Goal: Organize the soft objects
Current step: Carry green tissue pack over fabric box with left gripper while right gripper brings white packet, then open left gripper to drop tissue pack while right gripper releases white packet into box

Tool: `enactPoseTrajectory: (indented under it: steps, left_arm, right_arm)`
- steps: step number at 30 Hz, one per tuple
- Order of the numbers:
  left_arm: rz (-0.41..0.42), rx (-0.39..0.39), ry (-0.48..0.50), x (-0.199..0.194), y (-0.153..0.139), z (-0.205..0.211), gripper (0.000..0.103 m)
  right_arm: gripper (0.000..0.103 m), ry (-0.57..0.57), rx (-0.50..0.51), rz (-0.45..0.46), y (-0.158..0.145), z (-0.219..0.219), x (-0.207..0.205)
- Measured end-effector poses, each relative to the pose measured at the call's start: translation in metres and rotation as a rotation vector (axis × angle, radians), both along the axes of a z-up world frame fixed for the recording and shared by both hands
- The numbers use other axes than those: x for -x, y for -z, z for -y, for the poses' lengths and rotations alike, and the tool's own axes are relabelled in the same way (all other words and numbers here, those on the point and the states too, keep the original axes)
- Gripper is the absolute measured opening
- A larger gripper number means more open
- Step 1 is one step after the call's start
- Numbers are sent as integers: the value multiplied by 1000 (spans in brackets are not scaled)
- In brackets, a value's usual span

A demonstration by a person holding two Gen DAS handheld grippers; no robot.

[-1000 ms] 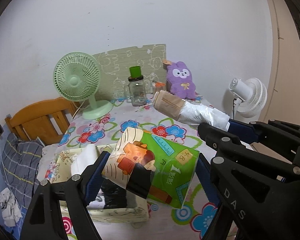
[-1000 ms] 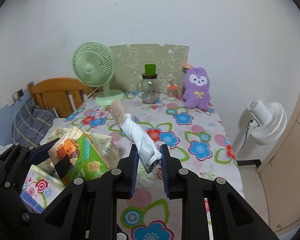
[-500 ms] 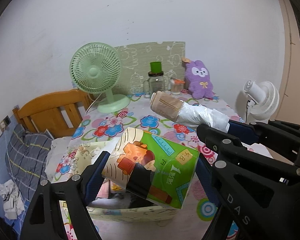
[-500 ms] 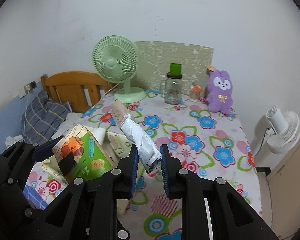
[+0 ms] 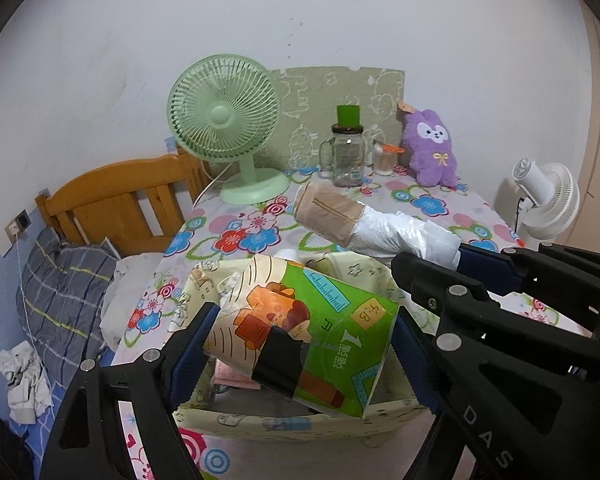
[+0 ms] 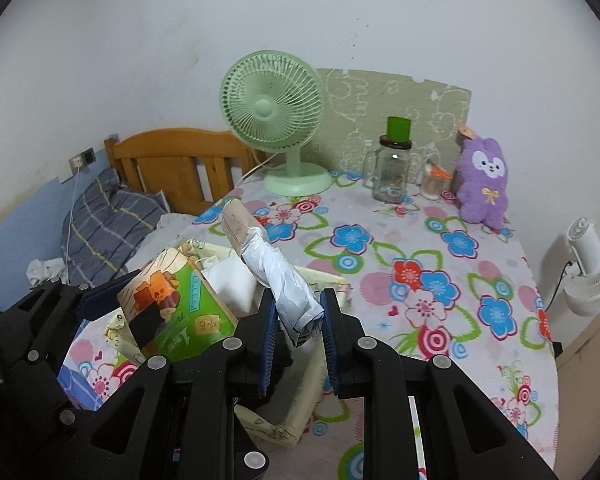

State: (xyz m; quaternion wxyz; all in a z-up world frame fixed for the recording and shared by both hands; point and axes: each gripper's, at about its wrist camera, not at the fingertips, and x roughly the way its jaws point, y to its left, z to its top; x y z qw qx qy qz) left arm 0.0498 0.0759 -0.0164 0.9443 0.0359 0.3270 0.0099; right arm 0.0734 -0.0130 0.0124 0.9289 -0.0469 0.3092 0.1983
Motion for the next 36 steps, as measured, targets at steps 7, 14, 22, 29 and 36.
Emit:
enactPoseTrajectory:
  steps: [7, 14, 22, 29, 36]
  left_arm:
    - [-30, 13, -26, -9, 14, -19, 86]
    - [-49, 33, -44, -19, 27, -33, 87]
    - [-60, 57, -34, -24, 36, -42, 98]
    - [-78, 62, -38, -23, 39, -44, 101]
    - [-104, 54, -43, -20, 41, -42, 102]
  right_arm:
    - [24, -28, 21, -25, 12, -19, -8]
    - [24, -44, 47, -46, 22, -35, -16]
    - [24, -60, 67, -67, 32, -47, -23]
    - [24, -69, 71, -88, 37, -51, -26]
    - [25, -112, 62, -108, 40, -52, -26]
